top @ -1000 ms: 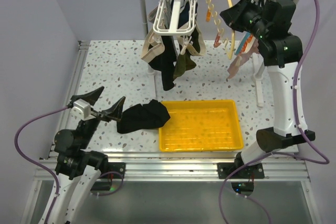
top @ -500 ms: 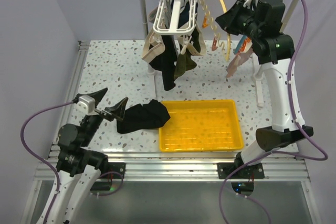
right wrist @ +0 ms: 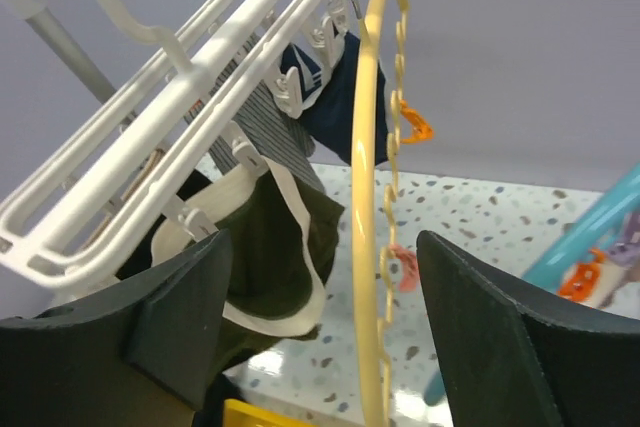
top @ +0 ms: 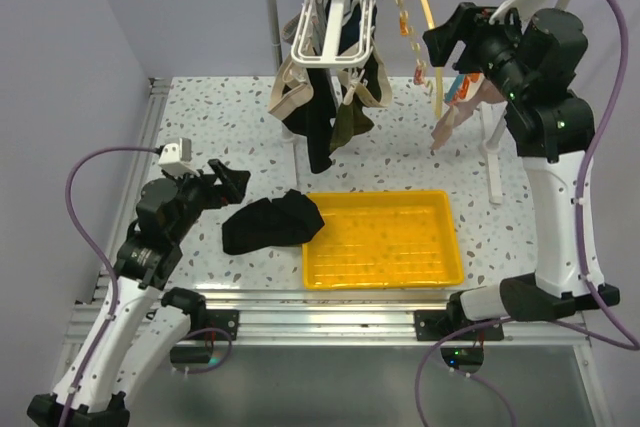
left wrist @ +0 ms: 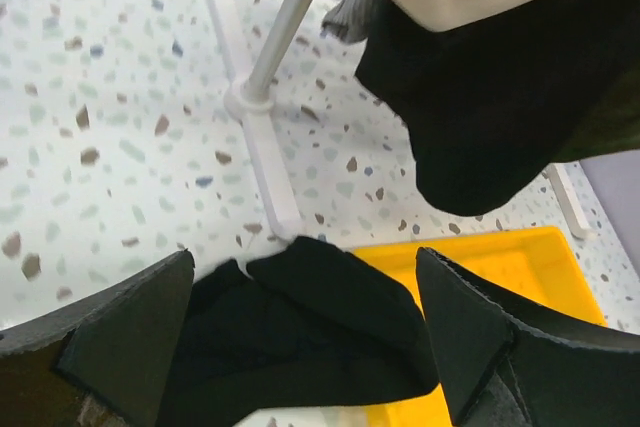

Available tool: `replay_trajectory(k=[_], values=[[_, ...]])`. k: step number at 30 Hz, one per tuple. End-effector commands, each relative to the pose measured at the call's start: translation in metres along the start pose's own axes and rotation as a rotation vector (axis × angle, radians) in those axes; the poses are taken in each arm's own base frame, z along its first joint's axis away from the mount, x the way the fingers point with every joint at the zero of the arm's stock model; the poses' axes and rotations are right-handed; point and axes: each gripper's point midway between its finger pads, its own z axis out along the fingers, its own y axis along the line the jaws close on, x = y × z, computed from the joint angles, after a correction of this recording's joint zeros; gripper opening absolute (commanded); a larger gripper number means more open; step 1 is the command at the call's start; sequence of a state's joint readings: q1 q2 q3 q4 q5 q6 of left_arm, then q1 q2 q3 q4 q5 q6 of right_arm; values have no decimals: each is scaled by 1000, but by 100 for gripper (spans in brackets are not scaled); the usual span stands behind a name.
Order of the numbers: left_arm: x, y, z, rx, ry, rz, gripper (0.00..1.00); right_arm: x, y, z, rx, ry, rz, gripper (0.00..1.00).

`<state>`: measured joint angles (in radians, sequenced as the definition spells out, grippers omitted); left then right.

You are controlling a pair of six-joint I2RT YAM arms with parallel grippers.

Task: Remove the underwear clipped to the hanger
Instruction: Place the hanger at the clothesline, then pick up the underwear from the center of the board.

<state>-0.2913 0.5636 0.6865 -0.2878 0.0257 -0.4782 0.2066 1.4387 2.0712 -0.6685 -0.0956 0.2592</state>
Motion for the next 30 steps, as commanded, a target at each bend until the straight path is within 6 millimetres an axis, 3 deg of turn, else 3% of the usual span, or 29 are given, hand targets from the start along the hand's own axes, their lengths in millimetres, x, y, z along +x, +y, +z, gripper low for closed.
replay_trajectory(k=[1, 7, 15, 19, 24, 30], values=[[20, 12, 3, -123, 105, -190, 95, -26, -7, -28, 31, -102, -134, 80], [65, 16, 18, -194, 266, -396, 91, -18, -12, -55, 30, -92, -302, 99], [135, 24, 31, -320, 448, -717, 89, 21, -41, -70, 116, -5, -395, 99], [153, 38, 37, -438, 458, -800, 88, 36, -52, -75, 150, 32, -414, 99], [182, 51, 47, -573, 534, -848, 85, 45, -52, -88, 142, 34, -418, 99], [204, 60, 63, -706, 594, -901, 78, 60, -50, -97, 115, 50, -400, 99]])
